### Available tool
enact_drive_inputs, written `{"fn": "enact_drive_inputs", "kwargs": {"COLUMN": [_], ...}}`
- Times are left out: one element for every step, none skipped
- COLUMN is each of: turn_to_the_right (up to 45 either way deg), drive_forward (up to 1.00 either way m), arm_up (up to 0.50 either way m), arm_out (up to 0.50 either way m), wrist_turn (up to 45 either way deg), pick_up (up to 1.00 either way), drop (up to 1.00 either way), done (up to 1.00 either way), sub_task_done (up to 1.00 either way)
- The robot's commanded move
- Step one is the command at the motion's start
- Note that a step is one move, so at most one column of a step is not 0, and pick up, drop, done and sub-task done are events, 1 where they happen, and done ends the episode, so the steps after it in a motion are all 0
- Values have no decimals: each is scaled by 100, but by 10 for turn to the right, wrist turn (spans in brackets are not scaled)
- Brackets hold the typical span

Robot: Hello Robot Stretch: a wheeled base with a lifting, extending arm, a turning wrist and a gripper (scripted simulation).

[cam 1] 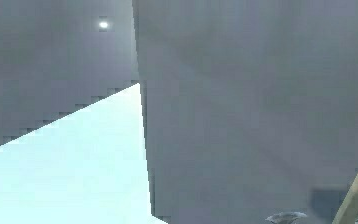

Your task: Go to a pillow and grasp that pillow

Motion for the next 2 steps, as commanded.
{"fn": "enact_drive_inputs", "kwargs": {"turn_to_the_right": [0,0], "drive_forward": [0,0], "arm_up": [10,0], "arm_out": [0,0], "wrist_turn": [0,0], "pick_up": [0,0], "drop": [0,0], "done": [0,100], "sub_task_done": [0,0]}}
